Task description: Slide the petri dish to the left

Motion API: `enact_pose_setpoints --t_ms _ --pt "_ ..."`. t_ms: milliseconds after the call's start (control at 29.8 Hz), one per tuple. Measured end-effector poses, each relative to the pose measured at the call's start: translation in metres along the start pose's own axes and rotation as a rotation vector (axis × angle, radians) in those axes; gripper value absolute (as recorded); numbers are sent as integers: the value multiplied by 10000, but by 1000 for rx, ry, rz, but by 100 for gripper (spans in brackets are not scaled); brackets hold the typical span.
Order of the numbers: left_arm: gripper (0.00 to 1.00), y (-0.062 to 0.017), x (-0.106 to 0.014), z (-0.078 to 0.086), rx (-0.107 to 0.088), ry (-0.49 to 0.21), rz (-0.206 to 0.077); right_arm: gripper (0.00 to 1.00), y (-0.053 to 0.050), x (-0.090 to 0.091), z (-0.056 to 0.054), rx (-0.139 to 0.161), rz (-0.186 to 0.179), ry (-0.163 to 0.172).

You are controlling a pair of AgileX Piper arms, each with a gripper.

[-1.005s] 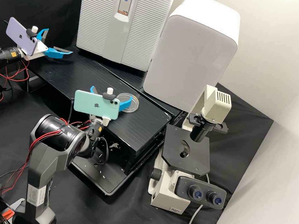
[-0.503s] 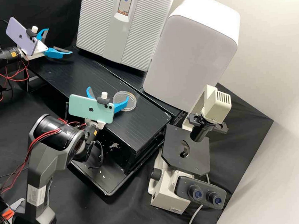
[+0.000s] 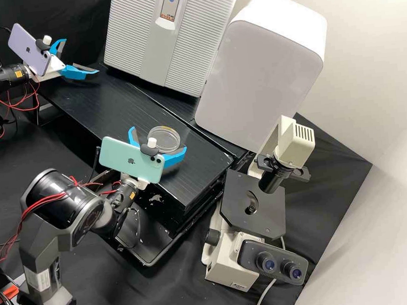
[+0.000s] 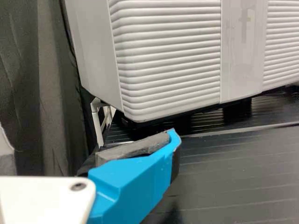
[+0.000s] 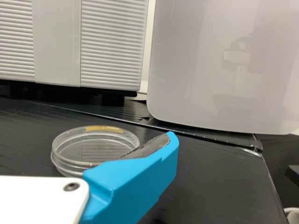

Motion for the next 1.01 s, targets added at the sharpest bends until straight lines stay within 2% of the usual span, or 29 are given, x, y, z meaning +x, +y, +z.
enact_pose_setpoints --t_ms 235,369,503,704,804,972,1005 --pt "100 0 0 0 0 0 0 100 -125 66 37 4 -50 -5" --pt "100 0 0 0 0 0 0 100 -171 154 48 6 -65 -3" --pt "100 0 0 0 0 0 0 100 -202 229 94 9 -69 -14" --pt "100 0 0 0 0 0 0 100 -235 305 147 37 -67 -29" --pt "100 0 0 0 0 0 0 100 -230 322 172 53 -62 -34" --pt "100 0 0 0 0 0 0 100 -214 352 212 58 -58 -37" --pt "100 0 0 0 0 0 0 0 -206 361 216 65 -54 -37"
